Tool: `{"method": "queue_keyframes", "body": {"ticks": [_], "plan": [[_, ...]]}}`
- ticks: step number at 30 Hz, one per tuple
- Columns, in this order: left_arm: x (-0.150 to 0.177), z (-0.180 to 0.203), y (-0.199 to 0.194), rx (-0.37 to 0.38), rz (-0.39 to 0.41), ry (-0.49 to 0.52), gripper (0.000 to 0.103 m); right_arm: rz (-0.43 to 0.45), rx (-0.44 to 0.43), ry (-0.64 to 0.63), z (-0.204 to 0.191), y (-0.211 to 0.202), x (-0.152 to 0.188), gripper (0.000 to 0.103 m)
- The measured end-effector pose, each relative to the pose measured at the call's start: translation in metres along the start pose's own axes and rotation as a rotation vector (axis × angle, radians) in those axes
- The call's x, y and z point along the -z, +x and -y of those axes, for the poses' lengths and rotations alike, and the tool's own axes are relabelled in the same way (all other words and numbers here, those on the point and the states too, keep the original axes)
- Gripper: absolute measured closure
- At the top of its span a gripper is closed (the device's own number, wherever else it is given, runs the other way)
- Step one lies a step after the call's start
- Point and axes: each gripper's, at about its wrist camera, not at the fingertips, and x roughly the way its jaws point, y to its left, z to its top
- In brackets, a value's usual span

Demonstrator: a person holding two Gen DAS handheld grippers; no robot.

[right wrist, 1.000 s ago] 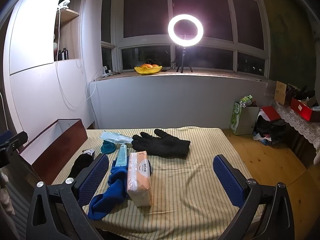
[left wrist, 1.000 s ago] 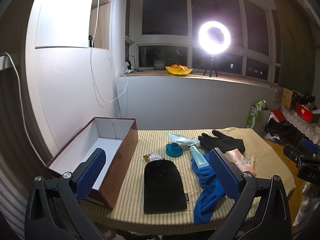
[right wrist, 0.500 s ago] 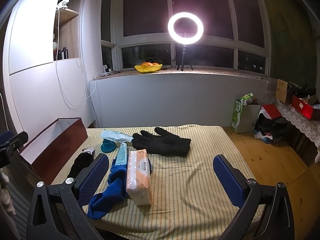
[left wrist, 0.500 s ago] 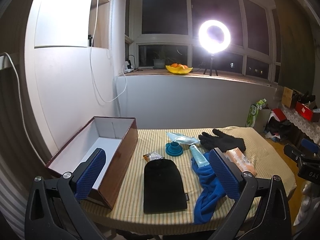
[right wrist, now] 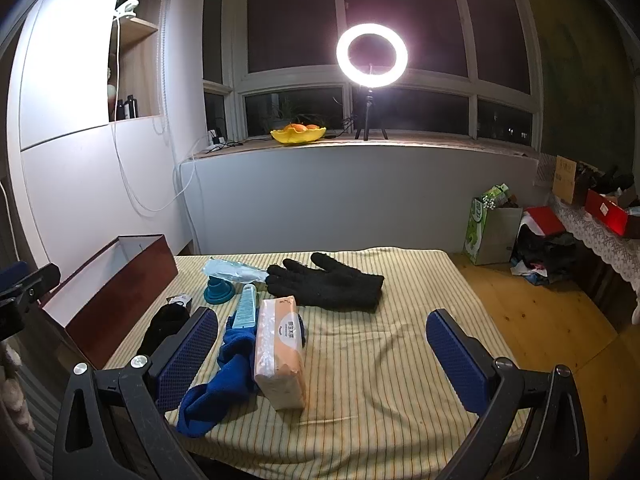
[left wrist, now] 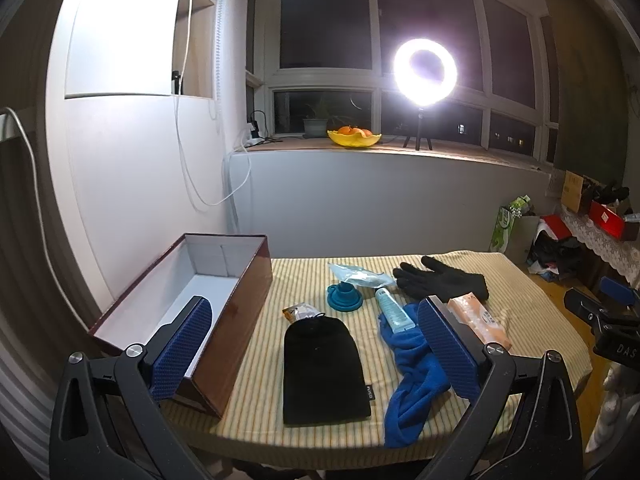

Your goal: Organize soft objects

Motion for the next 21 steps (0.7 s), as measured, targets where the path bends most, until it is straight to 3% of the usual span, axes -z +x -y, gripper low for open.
{"method": "queue_keyframes", "body": {"ticks": [21], "plan": [[0.011, 0.002, 0.017, 0.015, -0.052, -0.003, 0.001, -0.061, -0.002, 0.006, 0.006, 0.017, 0.009, 0.0]]}}
